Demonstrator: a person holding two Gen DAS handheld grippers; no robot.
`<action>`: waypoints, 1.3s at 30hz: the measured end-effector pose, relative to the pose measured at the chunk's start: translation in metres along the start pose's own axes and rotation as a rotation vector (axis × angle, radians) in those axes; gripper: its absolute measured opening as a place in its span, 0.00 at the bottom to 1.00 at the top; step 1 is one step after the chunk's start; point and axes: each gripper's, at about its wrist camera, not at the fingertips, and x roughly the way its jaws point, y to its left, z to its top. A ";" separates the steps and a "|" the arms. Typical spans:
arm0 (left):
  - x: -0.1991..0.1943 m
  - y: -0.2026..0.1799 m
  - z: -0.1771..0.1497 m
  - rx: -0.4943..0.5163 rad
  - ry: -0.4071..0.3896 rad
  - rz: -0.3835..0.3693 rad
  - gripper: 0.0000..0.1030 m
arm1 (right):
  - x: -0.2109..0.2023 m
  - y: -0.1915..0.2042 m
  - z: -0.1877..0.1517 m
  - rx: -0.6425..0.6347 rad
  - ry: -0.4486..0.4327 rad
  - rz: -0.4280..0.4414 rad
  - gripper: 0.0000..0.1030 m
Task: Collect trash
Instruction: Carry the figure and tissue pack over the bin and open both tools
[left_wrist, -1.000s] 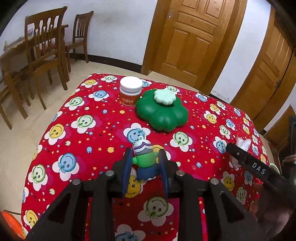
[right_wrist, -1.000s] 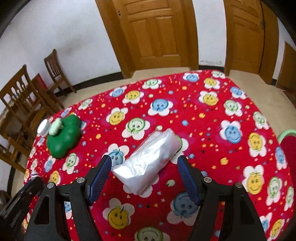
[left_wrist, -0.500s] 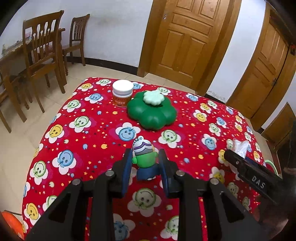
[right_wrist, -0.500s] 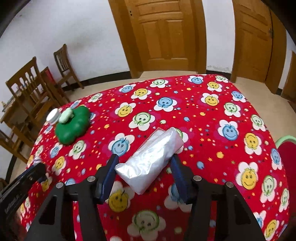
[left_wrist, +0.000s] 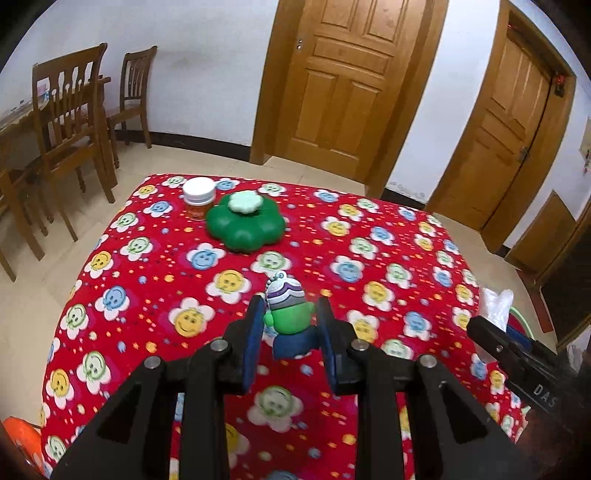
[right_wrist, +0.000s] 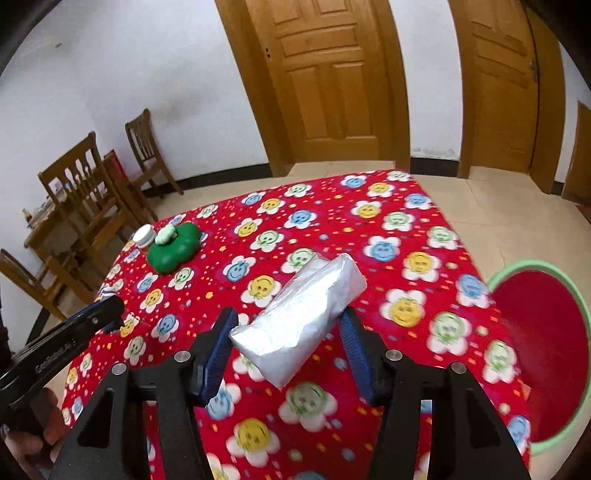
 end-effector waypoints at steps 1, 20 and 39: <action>-0.002 -0.004 -0.001 0.003 -0.001 -0.005 0.27 | -0.007 -0.004 -0.002 0.004 -0.007 0.000 0.56; -0.037 -0.096 -0.029 0.123 -0.008 -0.092 0.27 | -0.098 -0.097 -0.039 0.129 -0.121 -0.106 0.56; -0.020 -0.182 -0.049 0.246 0.068 -0.237 0.27 | -0.092 -0.197 -0.069 0.271 -0.071 -0.241 0.59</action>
